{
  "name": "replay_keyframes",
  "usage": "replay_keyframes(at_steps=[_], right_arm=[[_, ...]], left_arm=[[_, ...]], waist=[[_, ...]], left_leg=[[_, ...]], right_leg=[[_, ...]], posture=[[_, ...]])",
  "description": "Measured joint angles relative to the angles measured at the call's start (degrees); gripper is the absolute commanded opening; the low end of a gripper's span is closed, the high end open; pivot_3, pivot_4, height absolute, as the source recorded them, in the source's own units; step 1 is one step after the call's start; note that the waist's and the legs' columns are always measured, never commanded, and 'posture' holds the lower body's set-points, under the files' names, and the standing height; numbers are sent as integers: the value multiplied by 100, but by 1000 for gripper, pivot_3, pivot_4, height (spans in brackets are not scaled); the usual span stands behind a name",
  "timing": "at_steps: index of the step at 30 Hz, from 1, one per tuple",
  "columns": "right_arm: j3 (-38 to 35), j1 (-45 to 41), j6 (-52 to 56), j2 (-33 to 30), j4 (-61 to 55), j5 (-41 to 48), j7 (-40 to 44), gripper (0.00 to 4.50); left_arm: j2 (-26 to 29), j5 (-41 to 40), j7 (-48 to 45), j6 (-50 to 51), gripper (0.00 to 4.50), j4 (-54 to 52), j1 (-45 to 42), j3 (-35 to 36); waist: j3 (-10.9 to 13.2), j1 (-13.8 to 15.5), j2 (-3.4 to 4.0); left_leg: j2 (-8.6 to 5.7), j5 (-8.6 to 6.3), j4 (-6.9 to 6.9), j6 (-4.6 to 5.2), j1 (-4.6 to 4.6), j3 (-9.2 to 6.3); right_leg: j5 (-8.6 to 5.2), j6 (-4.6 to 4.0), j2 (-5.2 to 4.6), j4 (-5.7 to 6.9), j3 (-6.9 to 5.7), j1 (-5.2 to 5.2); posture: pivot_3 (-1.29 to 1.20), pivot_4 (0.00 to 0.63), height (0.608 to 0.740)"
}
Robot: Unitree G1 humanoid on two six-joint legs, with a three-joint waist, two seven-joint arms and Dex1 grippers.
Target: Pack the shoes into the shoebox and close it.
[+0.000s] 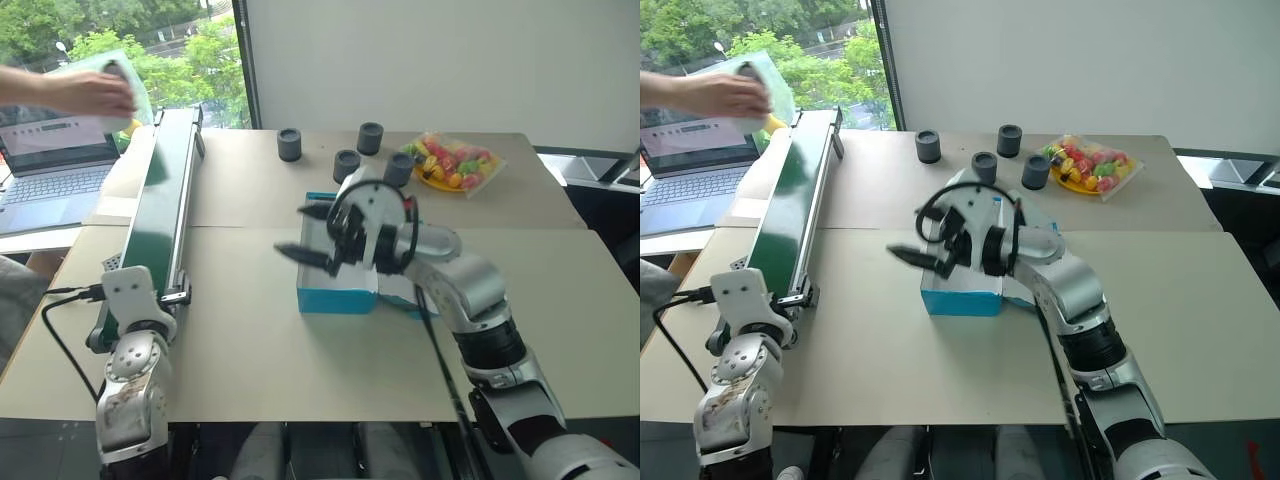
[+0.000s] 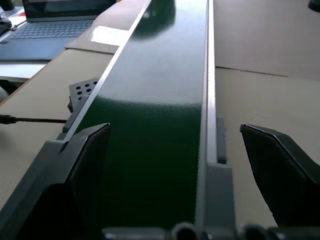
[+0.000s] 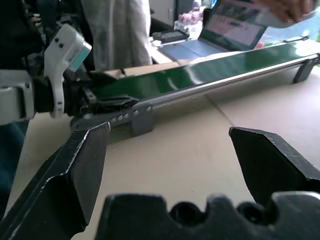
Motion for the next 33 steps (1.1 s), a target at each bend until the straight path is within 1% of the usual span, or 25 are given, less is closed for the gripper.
replay_keyframes(at_steps=[3, 6, 9, 11, 19, 25, 33], right_arm=[[163, 11, 13, 10, 0, -139, -31, 4500], [180, 40, 42, 30, -36, -154, -78, 4500], [198, 130, 91, 130, -51, -192, -199, 4500], [198, 181, 103, 187, -51, -223, -292, 4500], [128, 475, 103, 355, 295, -555, -855, 4500], [62, 573, 103, 352, 335, -613, -890, 4500], [-19, 572, 88, 478, 442, -706, -966, 4500]], left_arm=[[29, -122, 17, 112, 4465, -16, 6, 233], [285, -147, -99, 195, 4465, -18, 14, 226], [682, -138, -337, 316, 4465, -14, 11, 80], [827, -134, -457, 332, 4465, -8, -8, -28], [943, -150, -576, 519, 4465, 222, -242, -152], [1046, -156, -633, 687, 4465, 404, -499, -154], [1088, -155, -672, 800, 4465, 480, -537, -152]], waist=[[0, 17, 0], [0, 23, 0], [0, 22, 0], [0, 22, 0], [0, 23, 0], [0, 15, 0], [0, 15, 0]], left_leg=[[8, 1, 0, -1, 4, 1], [8, 1, 0, -2, 4, 2], [8, 0, -1, -3, 4, 5], [8, 0, -1, -4, 4, 5], [11, 0, -2, -5, 6, 6], [11, 0, -3, -5, 6, 8], [12, -1, -4, -5, 6, 8]], right_leg=[[6, -10, 6, 0, -8, 1], [7, -11, 8, -1, -8, 1], [7, -11, 8, -1, -8, -2], [7, -11, 7, -1, -8, -2], [8, -13, 8, -1, -8, -3], [8, -14, 9, 1, -8, -4], [8, -14, 9, 0, -8, -5]], posture=[[0, 150, 731], [0, 150, 731], [0, 150, 731], [0, 150, 731], [0, 150, 731], [0, 150, 731], [0, 150, 731]])
